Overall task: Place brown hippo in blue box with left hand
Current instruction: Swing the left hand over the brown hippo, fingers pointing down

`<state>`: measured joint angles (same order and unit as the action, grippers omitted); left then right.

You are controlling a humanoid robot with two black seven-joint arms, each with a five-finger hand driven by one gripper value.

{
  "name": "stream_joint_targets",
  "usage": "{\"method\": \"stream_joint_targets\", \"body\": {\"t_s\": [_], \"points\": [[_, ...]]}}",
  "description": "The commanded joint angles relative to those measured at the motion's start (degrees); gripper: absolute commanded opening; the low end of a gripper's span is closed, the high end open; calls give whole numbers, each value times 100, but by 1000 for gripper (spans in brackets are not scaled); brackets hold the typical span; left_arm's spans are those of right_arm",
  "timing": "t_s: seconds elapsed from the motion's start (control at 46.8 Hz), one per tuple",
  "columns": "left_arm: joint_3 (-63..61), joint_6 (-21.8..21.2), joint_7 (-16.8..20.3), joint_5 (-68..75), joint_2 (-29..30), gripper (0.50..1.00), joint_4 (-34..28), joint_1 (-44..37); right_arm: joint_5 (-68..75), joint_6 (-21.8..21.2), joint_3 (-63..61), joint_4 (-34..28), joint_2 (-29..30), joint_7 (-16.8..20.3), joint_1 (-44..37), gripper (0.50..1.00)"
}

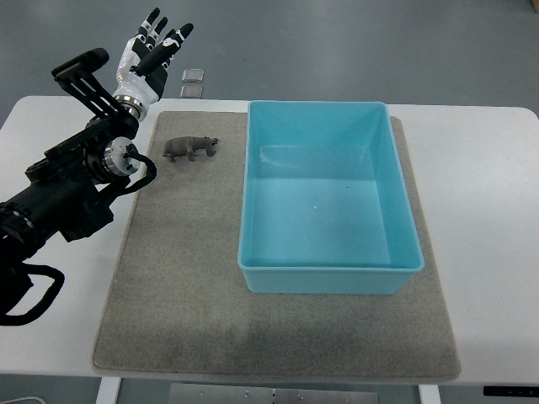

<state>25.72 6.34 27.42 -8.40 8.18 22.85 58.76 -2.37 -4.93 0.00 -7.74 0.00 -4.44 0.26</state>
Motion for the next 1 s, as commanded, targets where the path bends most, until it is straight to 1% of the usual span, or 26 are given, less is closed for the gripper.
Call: {"method": "stream_joint_targets", "body": {"t_s": [0.0,0.171,0.256,0.342,0.534,0.748,0.833,0.983], "points": [[-427,-2,0,22,192,996,220,83,0,1,0,0,0,5,0,936],[-1174,7,0,154,473,996,545,267,0,1,0,0,0,-4,0,936],[-1429,7,0,496,640,996,703,347,0,1,0,0,0,-4,0,936],[-1561,7,0,996,676,996,809,399,0,1,0,0,0,4,0,936],[-1939,25,0,2157,825,996,818,417,0,1,0,9,0,5,0,936],[-2299,113,0,3396,1150,996,844,575,0,1,0,0,0,4,0,936],[-2475,218,0,3696,1308,996,906,742,0,1,0,0,0,-4,0,936],[-3037,587,0,3749,1660,996,1134,1076,0,1,0,0,0,5,0,936]]}}
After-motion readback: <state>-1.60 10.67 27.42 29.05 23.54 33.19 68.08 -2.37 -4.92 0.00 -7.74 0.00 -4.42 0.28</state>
